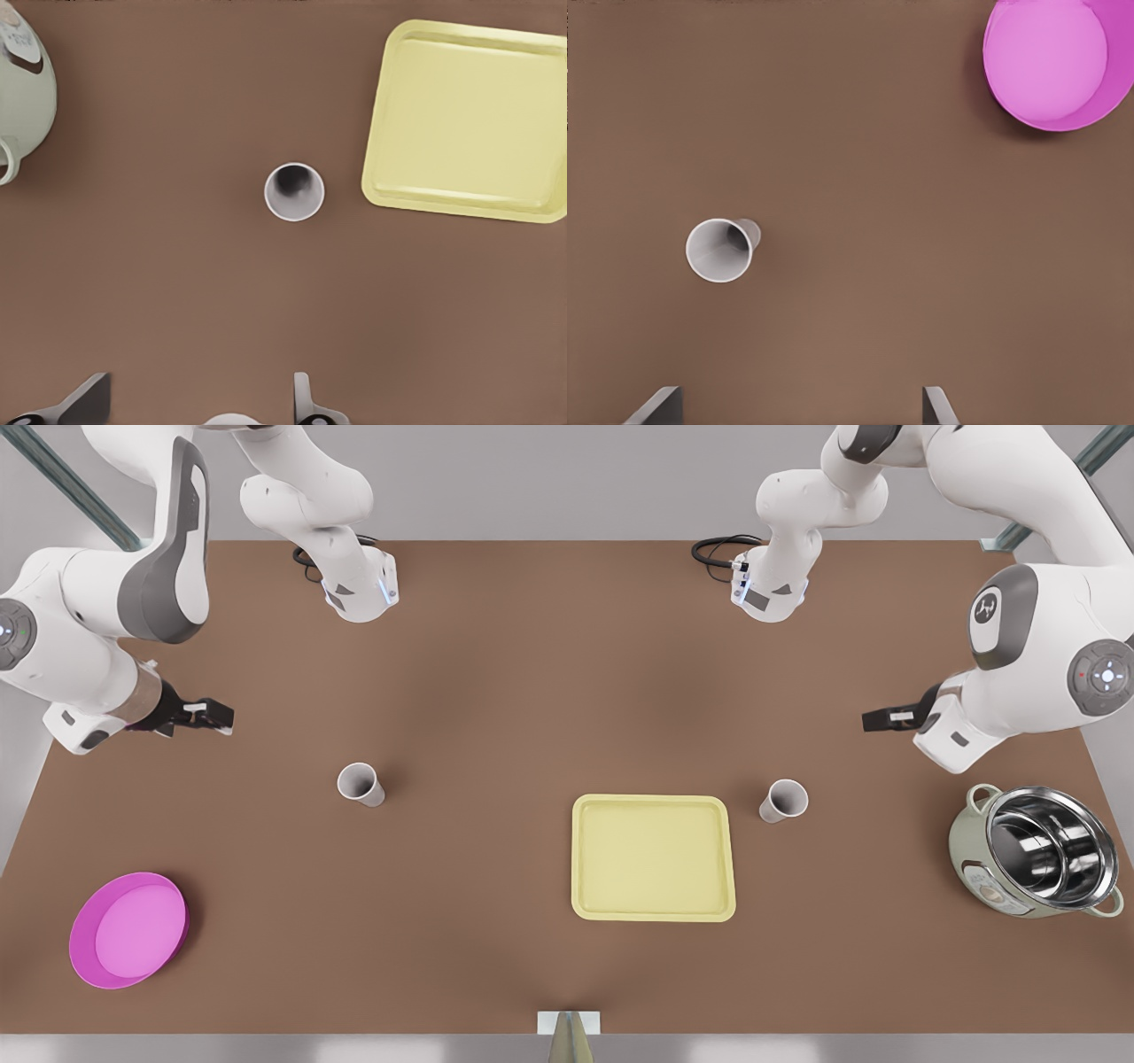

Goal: Use both arms to respectively pick up the white IKEA cups from the middle-left and middle-right positions, then place the white IKEA cups onto the middle-middle tray, ensuring that the cups remain upright and do not tip over

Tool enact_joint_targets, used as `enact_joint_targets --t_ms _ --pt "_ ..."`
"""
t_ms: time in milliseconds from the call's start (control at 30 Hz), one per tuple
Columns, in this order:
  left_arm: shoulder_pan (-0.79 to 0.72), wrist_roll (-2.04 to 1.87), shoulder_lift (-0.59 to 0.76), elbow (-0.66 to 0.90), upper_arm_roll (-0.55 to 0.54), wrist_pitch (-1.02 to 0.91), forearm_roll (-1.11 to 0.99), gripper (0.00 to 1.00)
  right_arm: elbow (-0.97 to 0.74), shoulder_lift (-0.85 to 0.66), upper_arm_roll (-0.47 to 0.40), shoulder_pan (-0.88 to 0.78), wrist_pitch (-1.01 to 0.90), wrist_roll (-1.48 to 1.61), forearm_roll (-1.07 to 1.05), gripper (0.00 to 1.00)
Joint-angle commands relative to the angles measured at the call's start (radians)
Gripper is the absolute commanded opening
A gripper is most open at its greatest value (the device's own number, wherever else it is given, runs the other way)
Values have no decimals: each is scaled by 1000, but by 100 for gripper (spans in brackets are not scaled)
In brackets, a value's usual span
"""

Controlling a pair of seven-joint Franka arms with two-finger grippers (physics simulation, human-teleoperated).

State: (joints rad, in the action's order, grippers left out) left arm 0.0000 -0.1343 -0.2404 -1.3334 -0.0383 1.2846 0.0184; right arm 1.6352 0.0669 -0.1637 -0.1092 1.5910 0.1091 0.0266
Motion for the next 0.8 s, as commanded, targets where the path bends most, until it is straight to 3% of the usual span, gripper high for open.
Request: enact_joint_targets --t_ms 0,100,167,300,433,567,767 --pt "0 -33 1 0 0 36 3 100 3 1 0 -3 49 54 -4 100" --pt "-3 -31 -71 -24 0 90 0 100 -23 115 4 -12 95 54 -16 100" --pt "-8 -30 -143 -81 3 259 0 100 -43 269 6 -50 268 52 -33 100" --pt "-8 -34 -203 -271 3 630 2 100 -20 370 6 -104 411 49 -94 100" --pt "-8 -37 -232 -374 3 803 3 100 78 364 6 -121 491 49 -117 100" --pt "-3 -34 -226 -472 3 808 5 100 275 301 6 -119 669 50 -117 100" --pt "-3 -34 -257 -500 3 849 5 100 446 231 6 -124 811 52 -132 100"
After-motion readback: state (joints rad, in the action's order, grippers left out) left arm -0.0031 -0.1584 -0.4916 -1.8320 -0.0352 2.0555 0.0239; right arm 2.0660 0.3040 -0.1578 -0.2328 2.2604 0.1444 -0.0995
